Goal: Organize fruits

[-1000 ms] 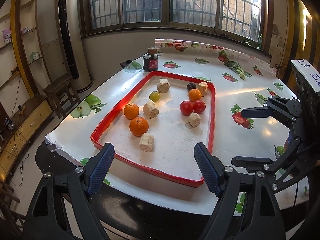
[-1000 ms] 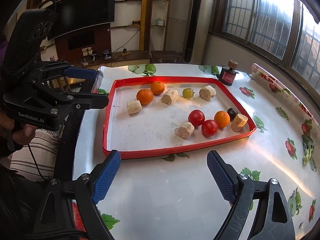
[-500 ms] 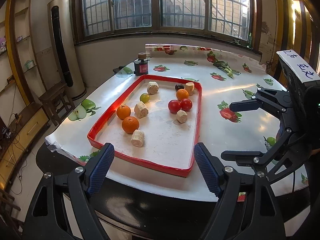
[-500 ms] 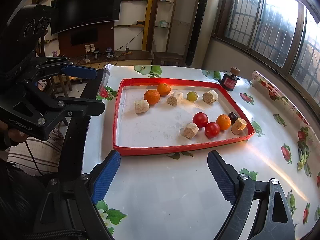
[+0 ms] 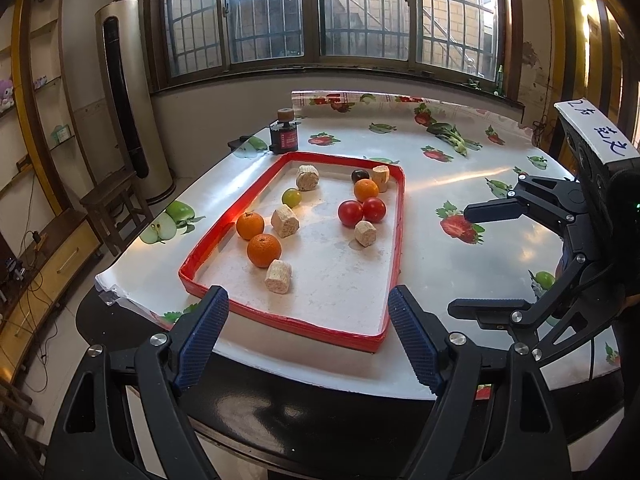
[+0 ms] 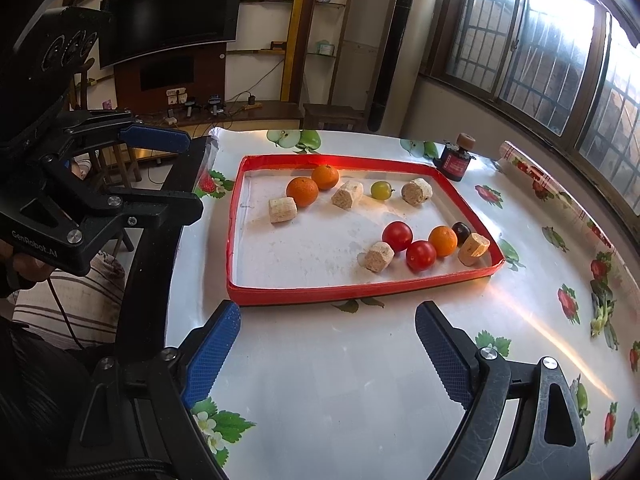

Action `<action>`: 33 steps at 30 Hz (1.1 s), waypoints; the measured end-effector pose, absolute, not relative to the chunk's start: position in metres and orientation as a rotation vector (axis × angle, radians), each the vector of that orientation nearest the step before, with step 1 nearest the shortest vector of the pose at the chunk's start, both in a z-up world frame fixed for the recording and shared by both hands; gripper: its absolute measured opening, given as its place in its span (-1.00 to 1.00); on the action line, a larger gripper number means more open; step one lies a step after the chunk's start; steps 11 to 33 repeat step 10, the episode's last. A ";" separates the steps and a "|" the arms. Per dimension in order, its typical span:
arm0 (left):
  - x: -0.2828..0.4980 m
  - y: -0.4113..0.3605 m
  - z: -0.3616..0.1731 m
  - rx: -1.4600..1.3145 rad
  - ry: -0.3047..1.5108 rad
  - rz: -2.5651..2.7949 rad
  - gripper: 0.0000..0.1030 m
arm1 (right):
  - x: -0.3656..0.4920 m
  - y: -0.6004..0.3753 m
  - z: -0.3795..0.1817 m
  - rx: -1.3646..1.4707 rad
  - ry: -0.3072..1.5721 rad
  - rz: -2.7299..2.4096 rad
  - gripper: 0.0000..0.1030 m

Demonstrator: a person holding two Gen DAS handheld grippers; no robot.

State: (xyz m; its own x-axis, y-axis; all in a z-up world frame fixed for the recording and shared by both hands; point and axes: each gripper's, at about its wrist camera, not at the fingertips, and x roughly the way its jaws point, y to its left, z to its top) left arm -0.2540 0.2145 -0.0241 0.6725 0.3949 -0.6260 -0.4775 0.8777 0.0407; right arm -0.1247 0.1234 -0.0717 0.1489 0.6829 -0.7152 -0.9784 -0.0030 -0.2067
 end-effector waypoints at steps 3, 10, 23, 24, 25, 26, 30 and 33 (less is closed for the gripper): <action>-0.255 0.215 -0.023 -0.129 0.669 0.495 0.60 | -0.125 0.123 -0.072 -0.784 0.478 1.389 0.76; -0.255 0.216 -0.021 -0.123 0.664 0.512 0.60 | -0.125 0.123 -0.073 -0.785 0.477 1.391 0.76; -0.255 0.216 -0.021 -0.123 0.664 0.512 0.60 | -0.125 0.123 -0.073 -0.785 0.477 1.391 0.76; -0.255 0.216 -0.021 -0.123 0.664 0.512 0.60 | -0.125 0.123 -0.073 -0.785 0.477 1.391 0.76; -0.255 0.216 -0.021 -0.123 0.664 0.512 0.60 | -0.125 0.123 -0.073 -0.785 0.477 1.391 0.76; -0.255 0.216 -0.021 -0.123 0.664 0.512 0.60 | -0.125 0.123 -0.073 -0.785 0.477 1.391 0.76; -0.255 0.216 -0.021 -0.123 0.664 0.512 0.60 | -0.125 0.123 -0.073 -0.785 0.477 1.391 0.76; -0.255 0.216 -0.021 -0.123 0.664 0.512 0.60 | -0.125 0.123 -0.073 -0.785 0.477 1.391 0.76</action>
